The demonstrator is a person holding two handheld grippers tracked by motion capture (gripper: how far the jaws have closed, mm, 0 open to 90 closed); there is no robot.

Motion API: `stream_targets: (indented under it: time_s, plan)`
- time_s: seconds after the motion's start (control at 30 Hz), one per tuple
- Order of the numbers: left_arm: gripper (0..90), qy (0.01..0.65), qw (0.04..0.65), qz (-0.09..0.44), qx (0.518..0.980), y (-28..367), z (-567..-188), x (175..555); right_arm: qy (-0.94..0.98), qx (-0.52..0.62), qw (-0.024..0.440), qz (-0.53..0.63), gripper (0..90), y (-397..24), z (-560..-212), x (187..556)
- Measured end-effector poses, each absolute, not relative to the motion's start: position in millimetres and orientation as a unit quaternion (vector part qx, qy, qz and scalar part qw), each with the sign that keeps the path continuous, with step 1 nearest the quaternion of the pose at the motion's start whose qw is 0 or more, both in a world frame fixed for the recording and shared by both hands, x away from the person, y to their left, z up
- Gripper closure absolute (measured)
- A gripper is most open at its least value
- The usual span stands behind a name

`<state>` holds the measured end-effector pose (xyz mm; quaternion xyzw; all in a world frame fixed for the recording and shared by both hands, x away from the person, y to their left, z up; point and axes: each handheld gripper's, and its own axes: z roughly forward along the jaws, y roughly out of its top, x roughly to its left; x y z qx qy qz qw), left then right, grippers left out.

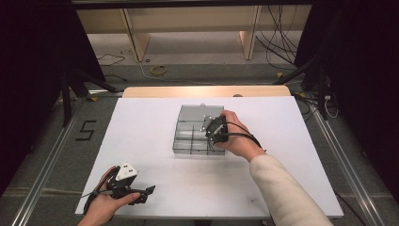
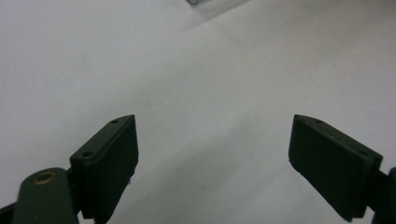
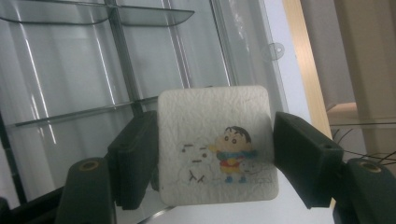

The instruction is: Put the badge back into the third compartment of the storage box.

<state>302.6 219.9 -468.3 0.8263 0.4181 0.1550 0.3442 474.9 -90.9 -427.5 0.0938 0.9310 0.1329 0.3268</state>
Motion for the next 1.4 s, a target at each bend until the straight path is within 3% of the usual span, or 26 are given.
stream_targets:
  time_s: [0.77, 1.4]
  plan:
    - [15.6, 0.418, 0.345, 0.155, 0.826, 219.5, -468.2, 302.6, 0.922, 0.085, 0.358, 0.121, 28.3, -92.1, -428.4, 475.3]
    - [15.7, 0.418, 0.344, 0.153, 0.827, 218.1, -468.9, 302.3, 0.906, 0.209, 0.276, 0.245, 28.5, -125.4, -417.0, 450.9]
